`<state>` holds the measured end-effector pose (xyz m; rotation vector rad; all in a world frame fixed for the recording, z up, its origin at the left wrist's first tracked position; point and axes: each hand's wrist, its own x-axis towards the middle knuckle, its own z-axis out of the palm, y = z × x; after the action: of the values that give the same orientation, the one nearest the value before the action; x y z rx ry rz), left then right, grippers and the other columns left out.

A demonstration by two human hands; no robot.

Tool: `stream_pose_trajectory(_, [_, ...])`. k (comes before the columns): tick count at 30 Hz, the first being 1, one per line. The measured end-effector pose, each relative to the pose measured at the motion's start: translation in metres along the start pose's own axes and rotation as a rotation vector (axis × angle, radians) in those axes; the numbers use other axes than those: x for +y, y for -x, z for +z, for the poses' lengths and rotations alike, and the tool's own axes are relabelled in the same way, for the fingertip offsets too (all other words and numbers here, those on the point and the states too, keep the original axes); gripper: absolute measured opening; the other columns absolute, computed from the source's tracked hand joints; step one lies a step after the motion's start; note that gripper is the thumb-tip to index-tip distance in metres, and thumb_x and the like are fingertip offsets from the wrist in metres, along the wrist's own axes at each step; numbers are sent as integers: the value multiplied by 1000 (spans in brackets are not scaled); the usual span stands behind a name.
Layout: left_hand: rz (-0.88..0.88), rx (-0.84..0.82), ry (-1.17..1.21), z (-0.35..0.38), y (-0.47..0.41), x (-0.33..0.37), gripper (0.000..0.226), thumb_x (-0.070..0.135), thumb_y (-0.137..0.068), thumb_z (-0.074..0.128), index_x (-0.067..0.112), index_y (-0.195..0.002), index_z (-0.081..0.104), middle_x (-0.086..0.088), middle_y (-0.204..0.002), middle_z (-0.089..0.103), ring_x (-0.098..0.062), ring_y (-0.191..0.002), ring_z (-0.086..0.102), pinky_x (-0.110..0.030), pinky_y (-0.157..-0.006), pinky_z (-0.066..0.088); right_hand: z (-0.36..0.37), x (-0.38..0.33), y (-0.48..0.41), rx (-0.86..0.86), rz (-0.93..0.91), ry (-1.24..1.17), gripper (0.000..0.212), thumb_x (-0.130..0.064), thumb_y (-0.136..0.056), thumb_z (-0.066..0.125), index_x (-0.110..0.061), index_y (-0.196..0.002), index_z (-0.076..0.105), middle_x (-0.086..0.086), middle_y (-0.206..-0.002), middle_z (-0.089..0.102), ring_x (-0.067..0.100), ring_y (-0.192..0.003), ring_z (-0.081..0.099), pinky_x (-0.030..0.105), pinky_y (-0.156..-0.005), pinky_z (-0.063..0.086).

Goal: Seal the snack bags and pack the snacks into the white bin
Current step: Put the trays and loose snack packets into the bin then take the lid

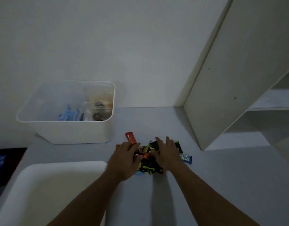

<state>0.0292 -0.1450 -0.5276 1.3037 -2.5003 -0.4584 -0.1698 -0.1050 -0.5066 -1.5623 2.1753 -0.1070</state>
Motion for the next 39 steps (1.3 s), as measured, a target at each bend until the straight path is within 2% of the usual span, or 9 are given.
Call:
stream_pose_trajectory(2, [36,-19,-85,26,-3,-3,67,68,-92,30,29,-145,44,-12,-143,51,-39,-132,45,-51,-108,36,15,12,-12,-9,-1,17,64,-56,-98,38,-38,-155,12,14,-164,6,38,-150,3,60,-117,10])
stream_pose_trajectory(4, [41,2,-133,47,-4,-4,66,69,-92,33,31,-145,45,-16,-142,52,-44,-130,46,-57,-103,39,30,20,-20,-7,-36,59,59,-60,-98,33,-43,-152,17,14,-159,22,36,-146,17,59,-115,15])
stream_pose_trajectory(8, [102,242,-174,73,-17,-8,54,55,-91,52,19,-130,63,-14,-116,67,-34,-103,60,-45,-87,45,52,26,-36,260,-137,236,44,-51,-100,34,-32,-138,45,12,-119,55,34,-110,52,46,-90,42])
stream_pose_trajectory(13, [136,222,-219,91,-30,-19,42,43,-101,42,13,-118,67,-8,-97,65,-23,-74,58,-36,-62,52,54,34,-47,272,-197,56,31,-41,-100,43,-18,-119,50,9,-101,52,31,-83,59,37,-61,47])
stream_pose_trajectory(19, [259,304,-243,73,-42,-21,37,41,-99,45,13,-93,69,-2,-81,67,-20,-44,56,-28,-39,45,34,38,-46,273,-164,-3,24,-29,-97,49,-12,-113,50,8,-101,56,30,-86,59,39,-69,46])
stream_pose_trajectory(25, [109,285,-91,34,-47,-5,36,48,-92,41,20,-89,63,2,-74,62,-25,-45,59,-30,-39,43,-5,24,-41,305,-139,-157,15,-22,-93,56,-9,-95,50,8,-87,57,25,-78,56,41,-66,47])
stream_pose_trajectory(28, [65,323,-48,4,-52,3,36,49,-90,44,19,-86,63,2,-73,62,-26,-49,61,-32,-41,46,-30,6,-39,318,-134,-231,13,-20,-92,56,-9,-89,49,7,-79,56,23,-70,54,34,-56,39])
stream_pose_trajectory(35, [40,552,62,-124,-66,-13,31,45,-93,47,19,-89,62,-1,-77,62,-24,-67,62,-35,-56,49,-96,-95,-45,395,-213,-447,13,-22,-91,58,-11,-98,55,2,-79,59,12,-64,53,24,-50,37])
stream_pose_trajectory(39, [-54,664,75,-193,-80,-44,40,52,-90,39,18,-86,61,-3,-77,63,-26,-72,61,-38,-61,47,-111,-167,-58,403,-244,-595,13,-23,-91,58,-11,-95,57,1,-78,60,7,-61,51,21,-47,34])
